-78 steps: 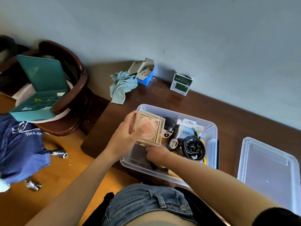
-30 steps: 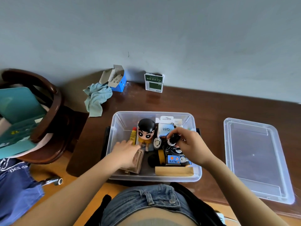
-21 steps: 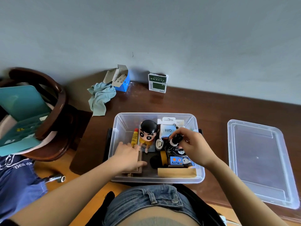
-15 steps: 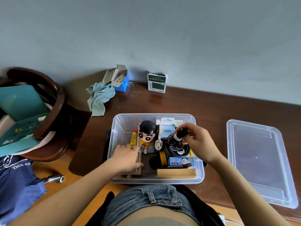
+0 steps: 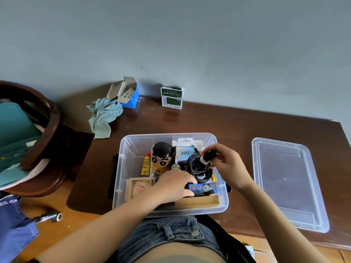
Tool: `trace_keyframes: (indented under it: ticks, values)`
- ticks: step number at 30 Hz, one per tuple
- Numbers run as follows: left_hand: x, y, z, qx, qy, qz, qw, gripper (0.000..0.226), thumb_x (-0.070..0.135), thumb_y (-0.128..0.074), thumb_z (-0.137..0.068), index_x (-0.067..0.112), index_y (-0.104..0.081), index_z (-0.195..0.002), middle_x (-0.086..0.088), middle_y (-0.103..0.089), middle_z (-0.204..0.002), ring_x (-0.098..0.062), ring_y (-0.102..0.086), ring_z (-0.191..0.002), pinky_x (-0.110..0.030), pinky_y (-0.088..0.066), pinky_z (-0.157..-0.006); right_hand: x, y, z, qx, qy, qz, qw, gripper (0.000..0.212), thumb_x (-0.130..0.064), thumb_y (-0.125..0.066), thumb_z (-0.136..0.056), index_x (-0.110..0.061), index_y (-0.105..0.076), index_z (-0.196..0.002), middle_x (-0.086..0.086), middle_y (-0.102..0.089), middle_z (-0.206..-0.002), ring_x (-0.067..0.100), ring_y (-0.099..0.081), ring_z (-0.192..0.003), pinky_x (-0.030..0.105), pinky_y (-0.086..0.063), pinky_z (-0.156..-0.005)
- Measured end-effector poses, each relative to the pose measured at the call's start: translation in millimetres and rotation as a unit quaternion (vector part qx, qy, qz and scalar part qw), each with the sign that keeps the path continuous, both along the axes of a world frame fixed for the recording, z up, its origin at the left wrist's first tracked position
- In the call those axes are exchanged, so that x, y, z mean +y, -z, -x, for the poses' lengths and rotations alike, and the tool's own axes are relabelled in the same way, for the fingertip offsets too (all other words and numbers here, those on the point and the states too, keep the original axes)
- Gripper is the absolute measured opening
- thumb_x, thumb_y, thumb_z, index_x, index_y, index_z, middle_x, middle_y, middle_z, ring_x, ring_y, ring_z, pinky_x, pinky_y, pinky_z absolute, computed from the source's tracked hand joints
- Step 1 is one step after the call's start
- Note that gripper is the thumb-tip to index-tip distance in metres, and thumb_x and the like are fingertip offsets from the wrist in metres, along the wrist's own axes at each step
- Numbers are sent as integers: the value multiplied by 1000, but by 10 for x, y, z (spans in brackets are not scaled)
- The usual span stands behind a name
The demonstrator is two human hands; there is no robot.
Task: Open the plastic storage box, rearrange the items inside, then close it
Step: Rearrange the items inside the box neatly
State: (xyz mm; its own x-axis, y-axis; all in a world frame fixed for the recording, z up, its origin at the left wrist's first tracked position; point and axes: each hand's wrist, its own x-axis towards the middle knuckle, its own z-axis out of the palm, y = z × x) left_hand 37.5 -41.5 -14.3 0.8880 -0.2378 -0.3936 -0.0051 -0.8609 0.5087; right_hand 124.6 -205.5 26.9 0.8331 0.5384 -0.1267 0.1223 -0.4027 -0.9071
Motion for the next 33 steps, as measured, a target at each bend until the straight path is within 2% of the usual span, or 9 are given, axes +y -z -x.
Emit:
trace_keyframes:
  ticks: [2, 7, 11, 14, 16, 21, 24, 26, 33]
  values:
    - [5, 5, -20, -23, 15, -11, 1000, 40, 41, -56, -91, 24, -58, -128, 7, -62, -126, -15, -57, -112, -35, -48, -89, -21, 1, 5, -1, 1, -2, 1000, 37, 12, -45, -85, -17, -67, -91, -6, -69, -90, 16, -66, -84, 27, -57, -70]
    - [-24, 81, -23, -16, 30, -17, 999, 45, 42, -55, -92, 15, -56, -128, -5, -68, -108, -22, -63, -93, -32, -49, -76, -31, 21, 14, -2, 2, 0, 1000, 38, 12, -45, -85, -18, -67, -91, -7, -69, -90, 16, -65, -83, 31, -57, -71]
    - [9, 113, -5, -2, 4, 3, 1000, 49, 44, -51, -94, 18, -50, -135, -3, -63, -123, -21, -59, -108, -36, -48, -87, -44, 42, 28, 2, 5, 2, 1000, 37, 10, -46, -85, -20, -67, -90, -8, -69, -89, 18, -65, -83, 34, -57, -71]
    - [3, 131, 11, -4, 11, 4, 1000, 43, 39, -50, -94, 14, -53, -129, -6, -68, -97, -13, -58, -70, -29, -47, -63, -56, 57, 41, 8, 8, 7, 1000, 38, 10, -46, -84, -21, -67, -89, -7, -69, -90, 19, -65, -84, 38, -57, -73]
    - [-12, 153, 21, -7, 3, 11, 1000, 35, 31, -51, -92, 9, -55, -119, -7, -65, -87, -12, -50, -60, -28, -39, -54, -71, 67, 47, 12, 6, 13, 1000, 38, 10, -46, -85, -21, -67, -90, -6, -70, -91, 21, -66, -86, 41, -56, -75]
    - [6, 234, 26, 32, -43, 72, 996, 25, 25, -59, -91, 9, -57, -110, -8, -65, -97, -21, -59, -78, -37, -46, -69, -89, 62, 55, 12, 8, 21, 1000, 38, 10, -47, -86, -22, -67, -90, -5, -70, -91, 21, -66, -84, 42, -56, -75]
    - [26, 217, 39, 0, -53, 74, 996, 35, 35, -57, -93, 15, -53, -122, 2, -62, -101, -12, -56, -77, -22, -43, -63, -106, 29, 36, 2, 14, 18, 1000, 38, 10, -47, -86, -21, -67, -90, -6, -70, -90, 20, -66, -82, 39, -57, -72]
    - [88, 131, 54, -7, -74, 98, 992, 38, 38, -58, -92, 19, -52, -124, 5, -63, -104, -6, -58, -75, -20, -47, -66, -123, -5, 17, -1, 24, 7, 1000, 38, 11, -46, -85, -21, -67, -91, -7, -70, -89, 17, -67, -81, 36, -58, -70]
    - [594, -207, 331, 22, -207, 279, 938, 35, 26, -67, -88, 20, -57, -121, 9, -66, -111, -3, -65, -98, -26, -56, -81, -60, -131, -79, 64, 62, -98, 991, 34, 11, -46, -87, -16, -65, -93, 3, -70, -85, 19, -67, -72, 28, -56, -62]
